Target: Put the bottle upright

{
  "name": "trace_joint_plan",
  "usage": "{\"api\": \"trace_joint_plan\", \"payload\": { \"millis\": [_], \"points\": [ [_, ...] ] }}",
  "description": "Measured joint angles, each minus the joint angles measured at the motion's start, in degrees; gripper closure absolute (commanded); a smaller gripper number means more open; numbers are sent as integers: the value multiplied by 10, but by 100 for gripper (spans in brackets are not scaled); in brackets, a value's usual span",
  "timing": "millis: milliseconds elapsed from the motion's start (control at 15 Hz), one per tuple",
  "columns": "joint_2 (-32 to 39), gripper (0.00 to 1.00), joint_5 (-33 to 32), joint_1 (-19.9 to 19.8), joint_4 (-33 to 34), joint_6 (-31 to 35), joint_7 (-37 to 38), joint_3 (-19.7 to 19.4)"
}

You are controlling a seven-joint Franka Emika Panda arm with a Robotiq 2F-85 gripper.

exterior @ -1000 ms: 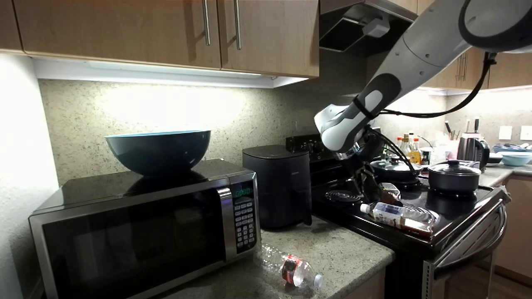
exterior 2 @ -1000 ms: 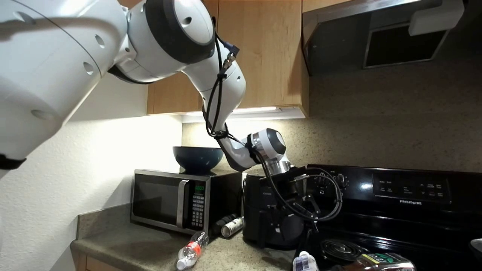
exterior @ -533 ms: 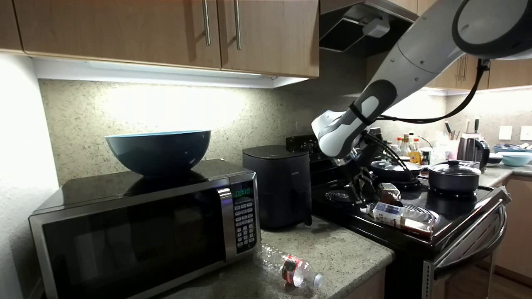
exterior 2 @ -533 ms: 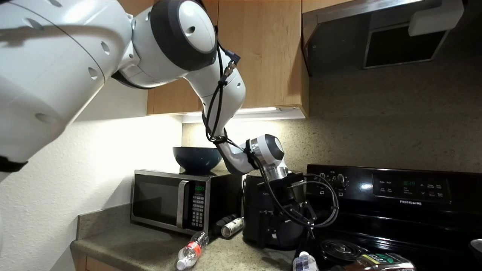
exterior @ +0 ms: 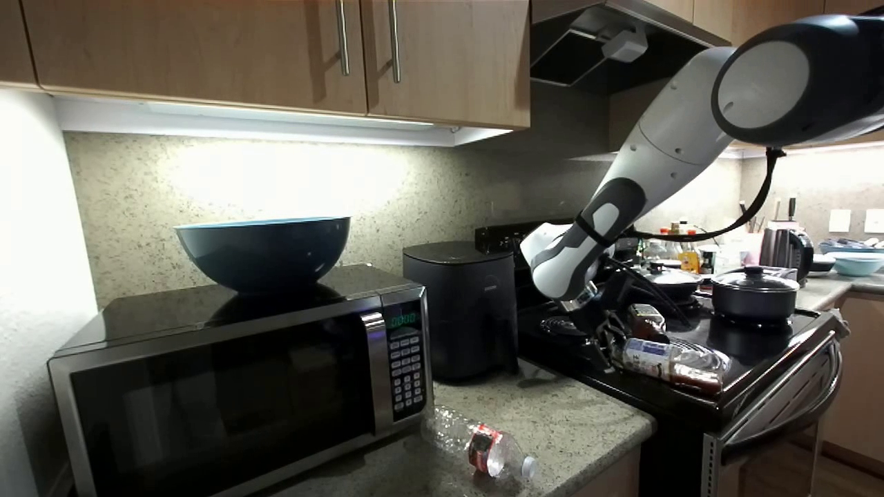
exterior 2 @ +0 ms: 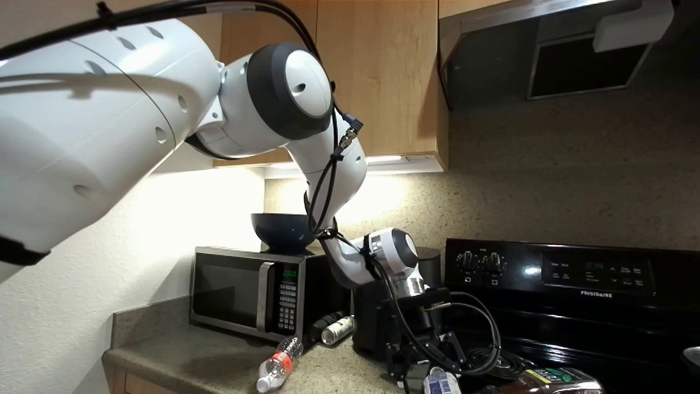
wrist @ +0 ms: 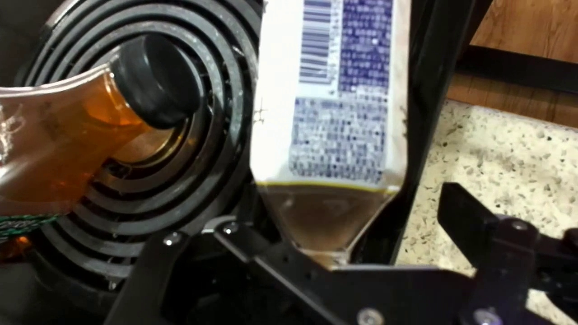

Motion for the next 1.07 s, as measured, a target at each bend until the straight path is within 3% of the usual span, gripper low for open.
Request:
{"api": "trace_joint_plan", "payload": {
  "millis": [133, 667, 1000, 1067],
  "points": [
    [12, 31, 1, -8, 6, -1, 0, -1],
    [13, 72, 5, 1, 19, -31, 3, 7],
    [10, 90, 5, 9, 19, -41, 11, 8],
    [9, 43, 5, 12, 19, -44, 16, 8]
  ]
}}
